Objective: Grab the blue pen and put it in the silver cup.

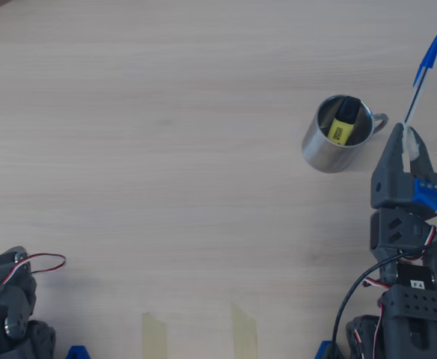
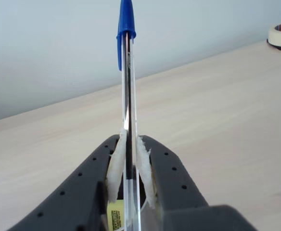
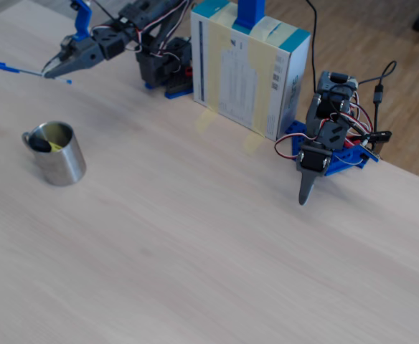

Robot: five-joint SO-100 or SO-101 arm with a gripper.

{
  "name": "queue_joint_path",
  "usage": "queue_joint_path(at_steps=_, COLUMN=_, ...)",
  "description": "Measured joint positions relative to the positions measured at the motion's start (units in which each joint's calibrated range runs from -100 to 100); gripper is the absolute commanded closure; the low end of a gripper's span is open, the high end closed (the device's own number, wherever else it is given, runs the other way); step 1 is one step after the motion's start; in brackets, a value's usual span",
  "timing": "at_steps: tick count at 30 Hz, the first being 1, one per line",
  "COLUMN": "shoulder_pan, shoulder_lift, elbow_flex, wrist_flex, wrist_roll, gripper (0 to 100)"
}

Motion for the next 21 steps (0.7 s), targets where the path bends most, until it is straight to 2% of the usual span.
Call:
queue_joint_path(at_steps=10, shoulder_pan=0.08, shoulder_lift=1.25, elbow_flex=4.69, wrist_flex=-13.45, wrist_roll=3.18, gripper=98)
queue_joint_path(at_steps=21, shoulder_pan=-1.17, shoulder_lift=10.84, elbow_flex=5.23, wrist_flex=-29.26, wrist_roll=5.33, gripper=98)
